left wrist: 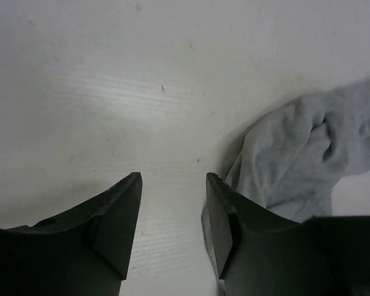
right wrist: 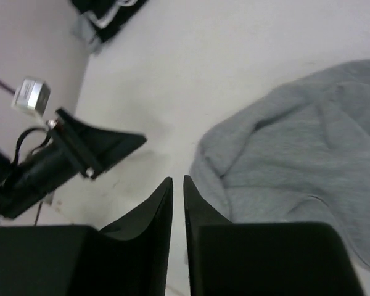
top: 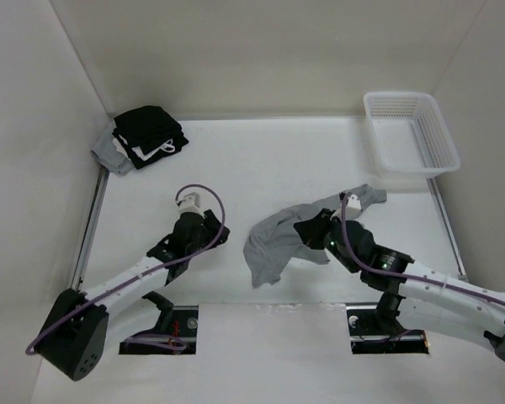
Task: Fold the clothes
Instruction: Move the tank top to the center of the board, then flatten the tank top out
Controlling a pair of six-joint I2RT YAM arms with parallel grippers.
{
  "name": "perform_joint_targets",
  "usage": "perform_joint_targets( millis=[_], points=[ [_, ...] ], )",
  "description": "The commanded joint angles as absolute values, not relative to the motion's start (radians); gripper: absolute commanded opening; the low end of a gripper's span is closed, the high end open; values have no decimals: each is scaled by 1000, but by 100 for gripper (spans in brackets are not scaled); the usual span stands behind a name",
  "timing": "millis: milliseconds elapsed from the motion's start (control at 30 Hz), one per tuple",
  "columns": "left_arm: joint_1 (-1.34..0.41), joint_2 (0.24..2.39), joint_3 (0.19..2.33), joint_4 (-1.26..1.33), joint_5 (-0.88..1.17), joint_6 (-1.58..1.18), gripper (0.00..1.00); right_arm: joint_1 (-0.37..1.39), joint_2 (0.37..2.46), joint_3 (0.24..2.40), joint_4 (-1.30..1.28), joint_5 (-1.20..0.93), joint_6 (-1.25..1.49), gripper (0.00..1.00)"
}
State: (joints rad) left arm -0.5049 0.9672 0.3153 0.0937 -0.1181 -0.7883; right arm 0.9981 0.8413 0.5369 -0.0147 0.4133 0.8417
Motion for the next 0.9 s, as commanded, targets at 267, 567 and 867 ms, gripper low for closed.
perform_joint_targets(
  millis=[267, 567, 867],
  points=[
    [-947, 1131, 364, 49, -81, -814, 36, 892, 784, 388, -397, 560, 1134, 44],
    [-1116, 1104, 351, -115, -139, -1032, 38, 886, 753, 347, -338, 557, 1129, 44],
    [-1127, 1180, 295, 17, -181, -1144, 27, 907, 735, 330, -308, 554, 1126, 44]
  ],
)
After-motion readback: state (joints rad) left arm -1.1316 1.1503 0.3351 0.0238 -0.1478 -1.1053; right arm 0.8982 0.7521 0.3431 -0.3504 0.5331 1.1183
